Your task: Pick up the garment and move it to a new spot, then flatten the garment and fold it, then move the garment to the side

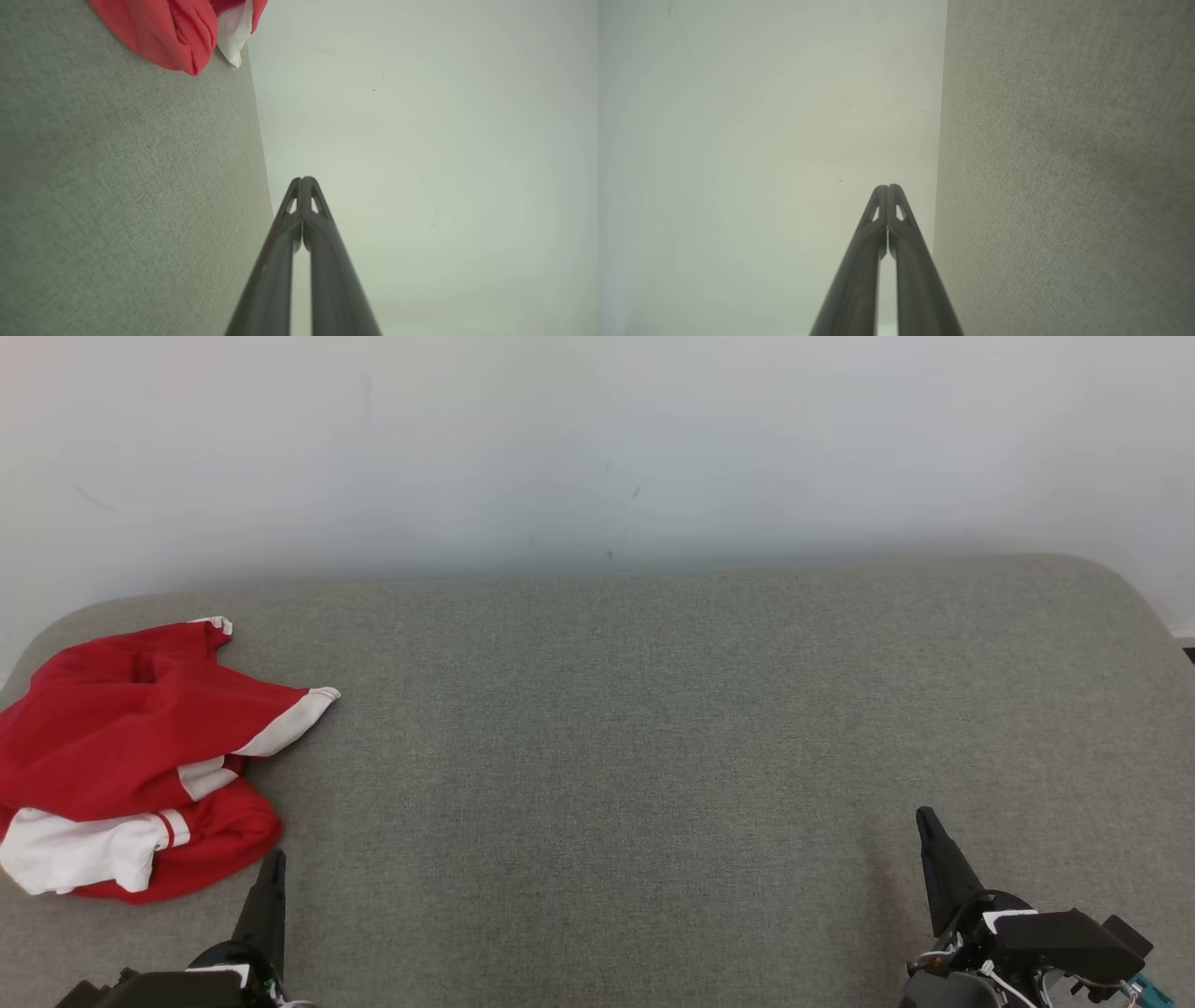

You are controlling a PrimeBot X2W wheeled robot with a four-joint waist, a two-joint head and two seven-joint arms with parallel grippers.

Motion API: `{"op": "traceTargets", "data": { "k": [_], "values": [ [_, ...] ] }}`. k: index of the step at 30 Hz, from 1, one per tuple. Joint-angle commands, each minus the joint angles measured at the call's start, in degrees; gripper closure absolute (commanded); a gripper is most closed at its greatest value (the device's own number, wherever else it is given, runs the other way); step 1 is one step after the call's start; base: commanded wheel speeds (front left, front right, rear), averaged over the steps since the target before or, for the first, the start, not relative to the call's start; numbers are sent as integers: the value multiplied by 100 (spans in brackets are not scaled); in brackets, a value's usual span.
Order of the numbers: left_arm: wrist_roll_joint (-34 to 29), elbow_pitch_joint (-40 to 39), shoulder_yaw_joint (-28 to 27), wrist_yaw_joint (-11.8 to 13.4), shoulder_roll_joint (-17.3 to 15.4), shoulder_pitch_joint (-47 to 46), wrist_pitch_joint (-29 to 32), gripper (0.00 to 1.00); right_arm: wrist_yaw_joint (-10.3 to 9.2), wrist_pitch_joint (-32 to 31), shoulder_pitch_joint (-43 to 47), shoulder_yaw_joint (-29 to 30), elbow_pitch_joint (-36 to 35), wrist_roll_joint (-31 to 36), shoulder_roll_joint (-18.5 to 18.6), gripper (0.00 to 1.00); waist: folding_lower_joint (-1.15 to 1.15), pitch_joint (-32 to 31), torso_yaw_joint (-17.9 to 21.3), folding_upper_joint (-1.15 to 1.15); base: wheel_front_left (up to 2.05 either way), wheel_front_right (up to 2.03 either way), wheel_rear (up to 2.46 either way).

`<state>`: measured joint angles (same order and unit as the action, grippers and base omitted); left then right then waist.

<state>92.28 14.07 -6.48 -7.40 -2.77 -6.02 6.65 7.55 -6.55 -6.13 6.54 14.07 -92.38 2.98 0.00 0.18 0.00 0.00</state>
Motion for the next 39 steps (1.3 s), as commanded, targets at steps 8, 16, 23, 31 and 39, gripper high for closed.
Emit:
{"op": "traceTargets", "data": {
  "k": [8,16,23,31,39],
  "values": [
    [27,2,-4,-18,-21,-55,-7,100,-13,-12,-23,-1,-13,-7,-23,100,0,0,0,0,0,0,0],
    [-57,127,64,8,33,155,-94,0,0,98,173,-81,154,68,-8,0,0,4,0,0,0,0,0],
    [-405,31,106,6,28,189,-297,0,-1,300,213,-203,69,353,-8,0,0,7,0,0,0,0,0],
    [-1039,-71,106,4,23,217,-483,0,-2,485,238,-327,-25,999,16,0,0,7,3,0,0,0,0],
    [-1931,-200,157,2,17,281,-681,0,-2,681,264,-440,-143,1986,27,0,0,-2,10,0,0,0,0]
  ]
}}
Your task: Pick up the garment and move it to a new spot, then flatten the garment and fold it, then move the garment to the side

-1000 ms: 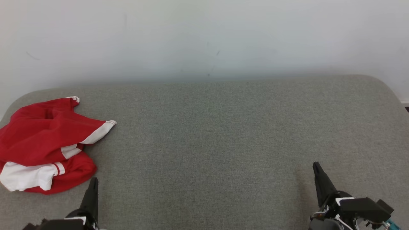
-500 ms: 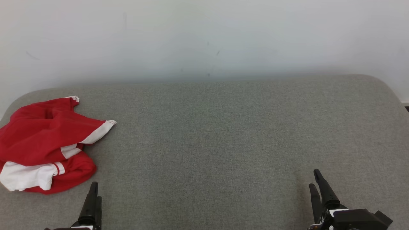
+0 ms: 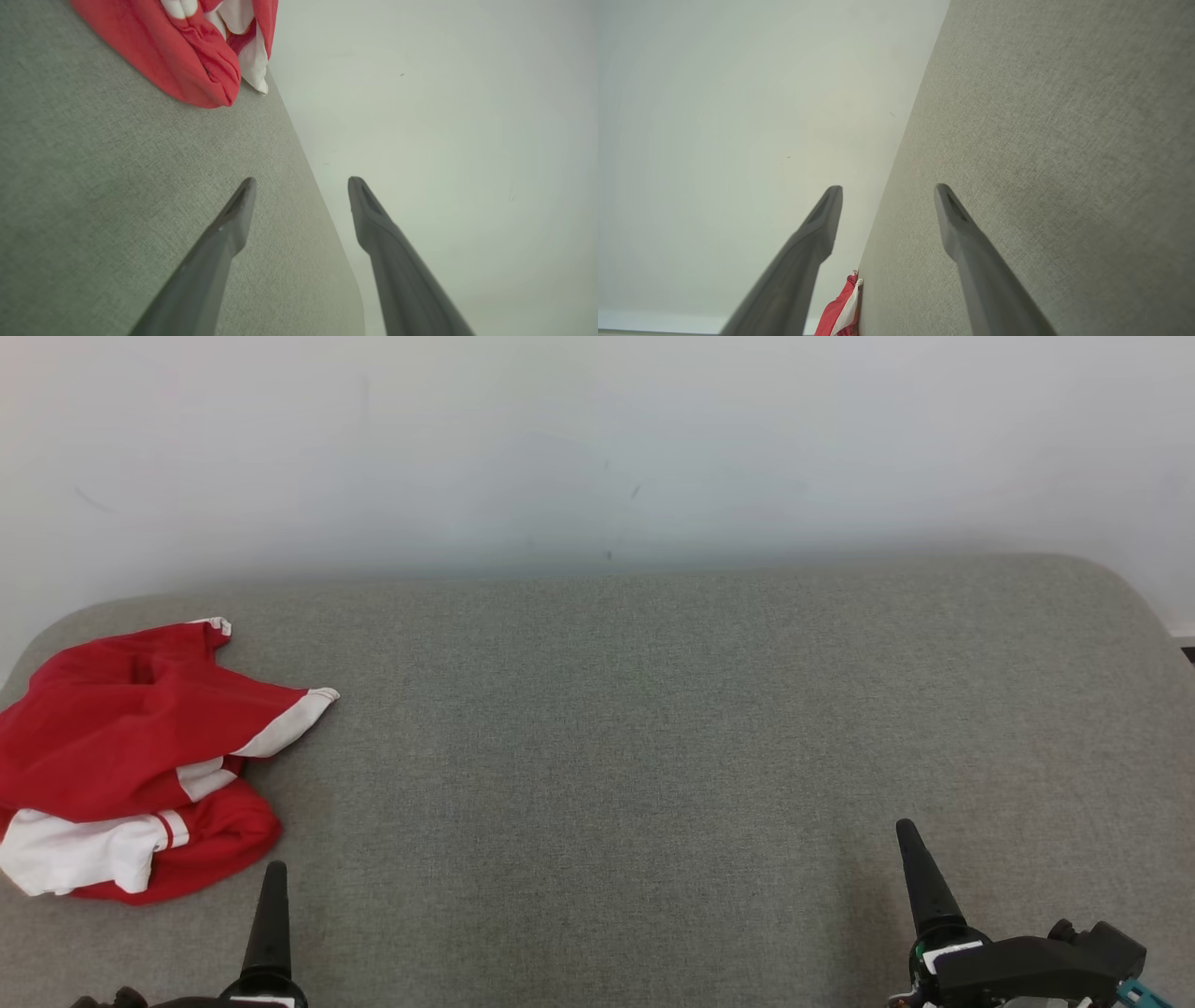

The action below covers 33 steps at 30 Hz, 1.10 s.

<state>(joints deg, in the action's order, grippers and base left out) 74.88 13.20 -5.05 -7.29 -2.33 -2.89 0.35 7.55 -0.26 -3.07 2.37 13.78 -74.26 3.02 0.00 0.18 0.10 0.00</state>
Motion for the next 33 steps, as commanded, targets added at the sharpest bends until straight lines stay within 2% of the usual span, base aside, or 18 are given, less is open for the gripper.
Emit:
{"op": "traceTargets", "data": {
  "k": [1,21,33],
  "values": [
    [-300,-128,23,-9,-28,-25,-73,0,-2,74,-38,-23,-133,286,20,0,0,-3,1,0,0,0,0],
    [-2875,-335,119,0,-44,135,-512,0,-4,510,39,-247,-281,2428,-8,0,0,-12,23,0,0,0,0],
    [-3772,-358,236,-9,-89,171,-710,0,-5,707,60,-324,-305,3474,-10,0,0,-11,26,0,0,0,0]
  ]
}}
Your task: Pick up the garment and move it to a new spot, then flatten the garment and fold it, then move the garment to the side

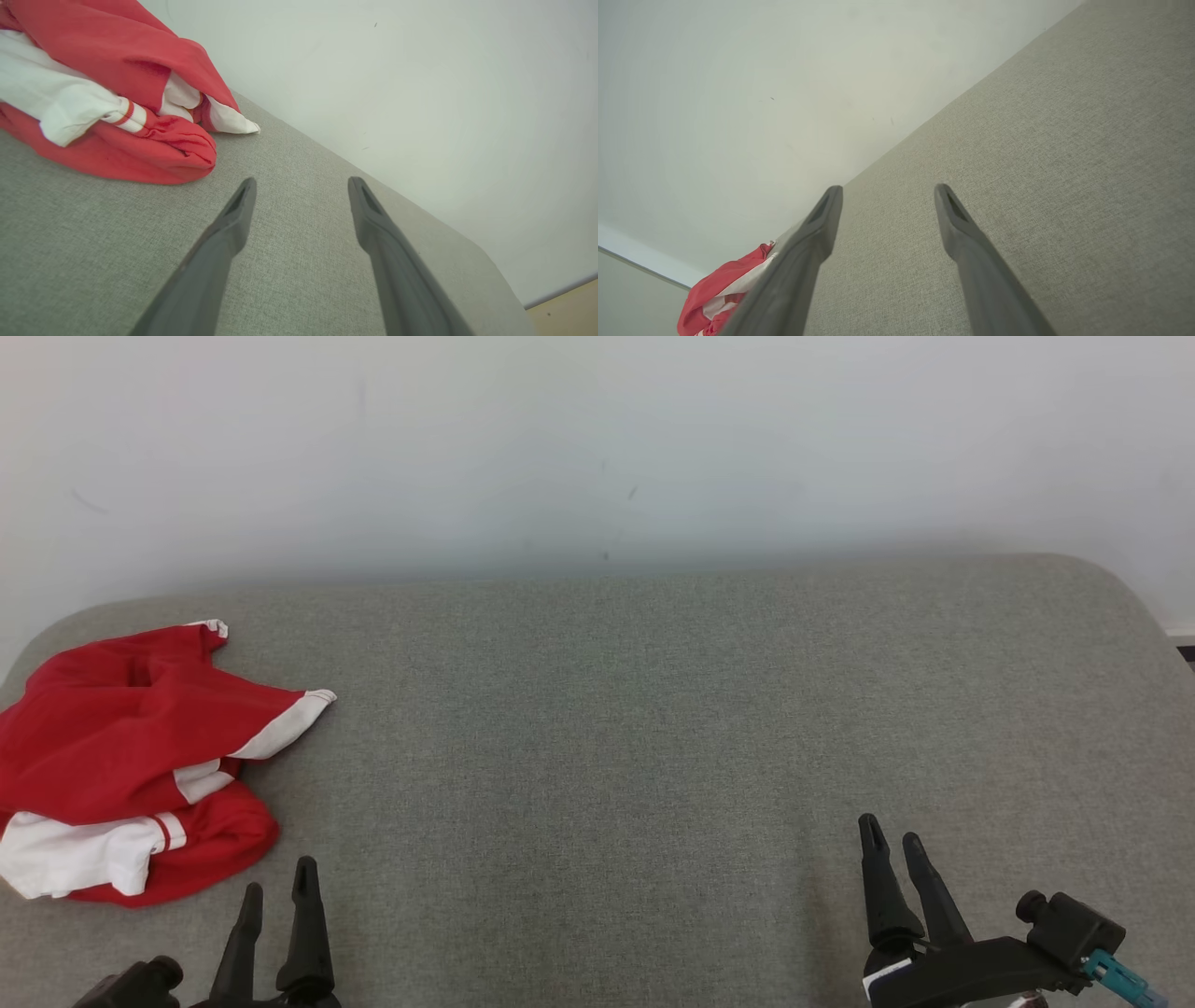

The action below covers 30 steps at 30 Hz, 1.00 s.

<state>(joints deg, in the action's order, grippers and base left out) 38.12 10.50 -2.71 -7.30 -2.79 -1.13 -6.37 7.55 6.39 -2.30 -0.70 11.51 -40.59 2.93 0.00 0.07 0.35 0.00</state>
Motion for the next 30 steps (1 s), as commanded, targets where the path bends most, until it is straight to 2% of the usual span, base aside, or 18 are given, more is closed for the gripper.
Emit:
{"op": "traceTargets", "data": {
  "k": [1,17,30],
  "values": [
    [-173,-90,6,-9,-45,-1,-51,0,-6,54,-13,-20,-84,181,-1,0,0,0,1,0,0,0,0],
    [-1126,-203,65,-16,-87,69,-299,0,-7,301,36,-107,-148,1211,-4,0,0,20,16,0,0,0,0],
    [-1743,-259,79,-17,-138,189,-482,0,-8,483,110,65,-195,1946,-6,0,0,16,10,0,0,0,0]
  ]
}}
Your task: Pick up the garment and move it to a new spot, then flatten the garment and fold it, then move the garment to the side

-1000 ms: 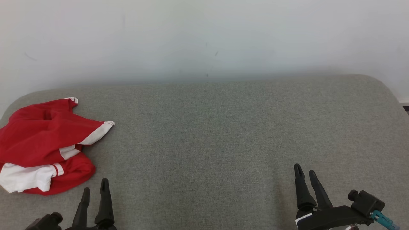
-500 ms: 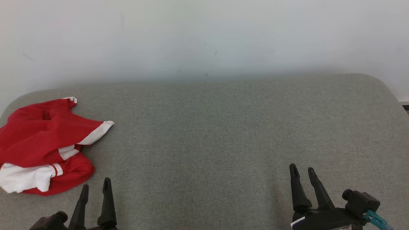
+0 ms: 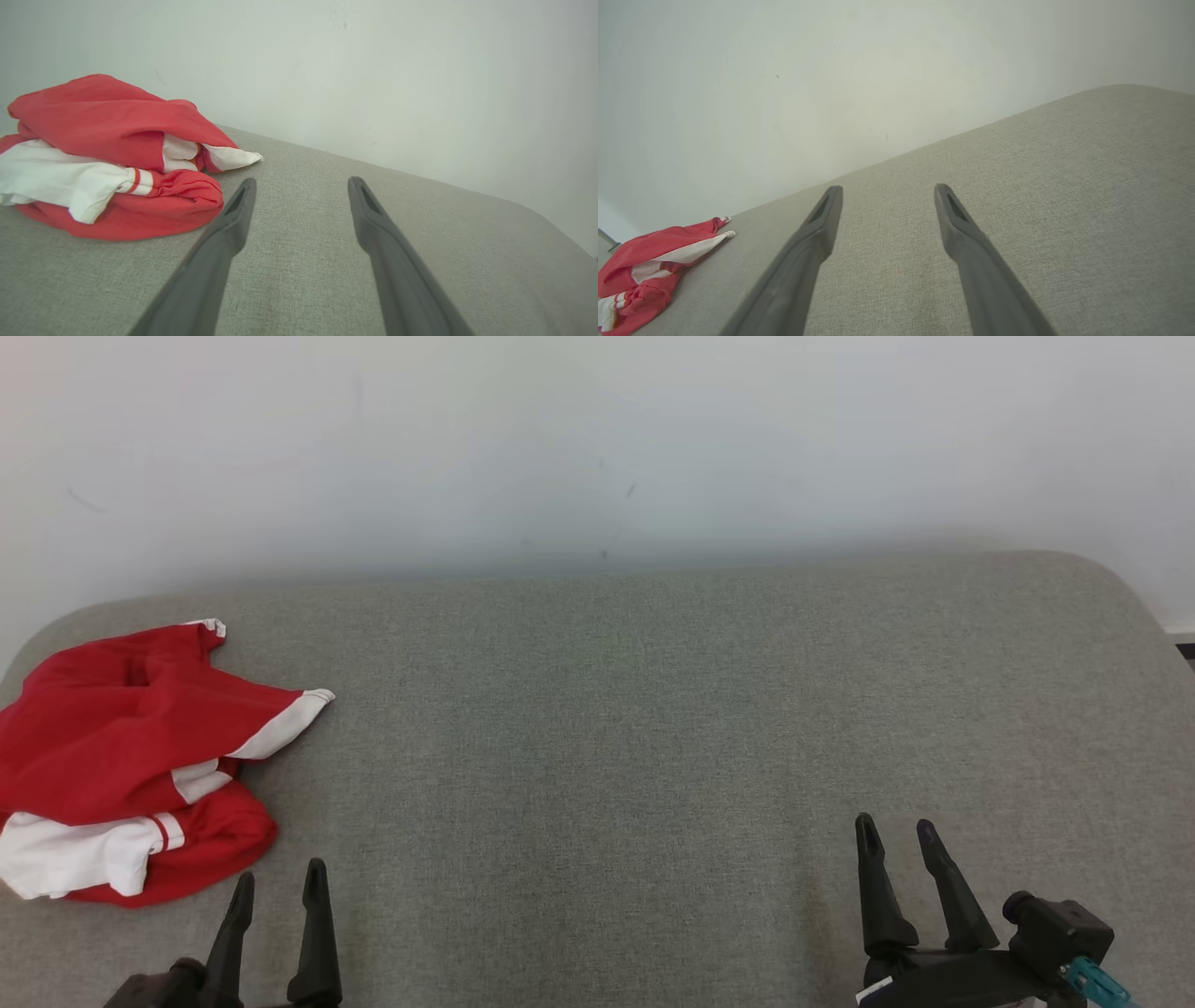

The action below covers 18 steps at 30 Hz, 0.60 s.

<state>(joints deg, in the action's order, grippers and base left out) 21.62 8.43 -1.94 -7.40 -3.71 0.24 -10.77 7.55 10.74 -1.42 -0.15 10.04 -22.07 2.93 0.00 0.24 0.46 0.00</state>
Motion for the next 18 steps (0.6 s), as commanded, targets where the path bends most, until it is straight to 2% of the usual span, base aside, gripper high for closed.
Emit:
{"op": "traceTargets", "data": {
  "k": [1,18],
  "values": [
    [-124,-55,4,-8,-54,60,-49,0,-8,59,27,26,-49,149,-6,0,0,-3,-1,0,0,0,0],
    [-803,-52,-54,-11,-93,148,-244,0,-10,257,83,111,-15,888,-7,0,0,13,12,0,0,0,0]
  ]
}}
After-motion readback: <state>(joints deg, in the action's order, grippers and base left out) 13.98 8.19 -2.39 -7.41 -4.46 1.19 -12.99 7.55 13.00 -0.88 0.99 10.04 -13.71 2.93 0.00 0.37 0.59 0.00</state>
